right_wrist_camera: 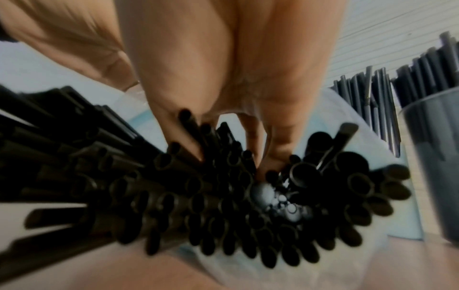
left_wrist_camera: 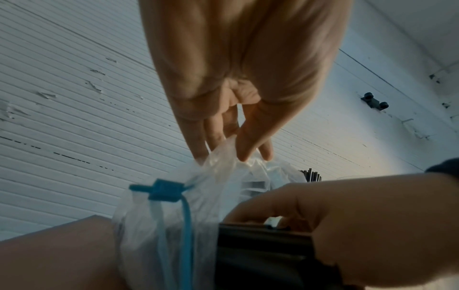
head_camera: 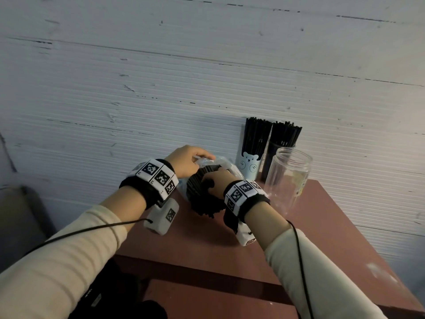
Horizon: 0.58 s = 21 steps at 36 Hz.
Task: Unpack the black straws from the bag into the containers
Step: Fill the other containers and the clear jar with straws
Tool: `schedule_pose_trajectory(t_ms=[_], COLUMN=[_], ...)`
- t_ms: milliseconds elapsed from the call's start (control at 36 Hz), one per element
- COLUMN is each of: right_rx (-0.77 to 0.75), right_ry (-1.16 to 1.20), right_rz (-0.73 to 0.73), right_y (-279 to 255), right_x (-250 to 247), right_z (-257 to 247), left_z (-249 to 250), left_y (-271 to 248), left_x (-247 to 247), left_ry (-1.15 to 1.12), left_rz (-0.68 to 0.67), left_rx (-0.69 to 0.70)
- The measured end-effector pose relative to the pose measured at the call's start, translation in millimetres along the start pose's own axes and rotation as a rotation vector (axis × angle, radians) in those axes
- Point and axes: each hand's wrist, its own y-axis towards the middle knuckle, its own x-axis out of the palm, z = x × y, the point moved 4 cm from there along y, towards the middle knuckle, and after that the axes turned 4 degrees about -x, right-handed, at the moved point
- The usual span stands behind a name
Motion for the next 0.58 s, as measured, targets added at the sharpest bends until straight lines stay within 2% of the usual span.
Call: schedule_pose_trajectory(t_ms=[56,139,222,306,389,444,583], right_rx=[0.011,0.008,0.007,-0.014,-0.047,-0.086,-0.137], right_ry=[-0.005,0.012,0.024,0.126,0.117,0.157,0.23], right_rz=[0.012,0.127,0.128,0.19,0.171,0.228,0.239], right_y=[0,-1,-7,-11,-19,-27,-50], right_x=[-1,-7,-4,-8,-13,-18,-22], right_z=[1,1,2,4,12,19,39], left_z=[1,3,4,3,2,4,3], left_y=[0,2,1,-1,-5,-9,-12], left_x=[0,-1,0,3,6,10,19], left_ry=[0.006,0.008,0.027,0.046,0.058,0.082,0.214], left_rz=[0.008,0.014,0.003,-0.021,-0.04,-0.048,-0.01], left_rx=[-0.007,-0.015,-0.029,-0.035,-0.029,-0.007,0.026])
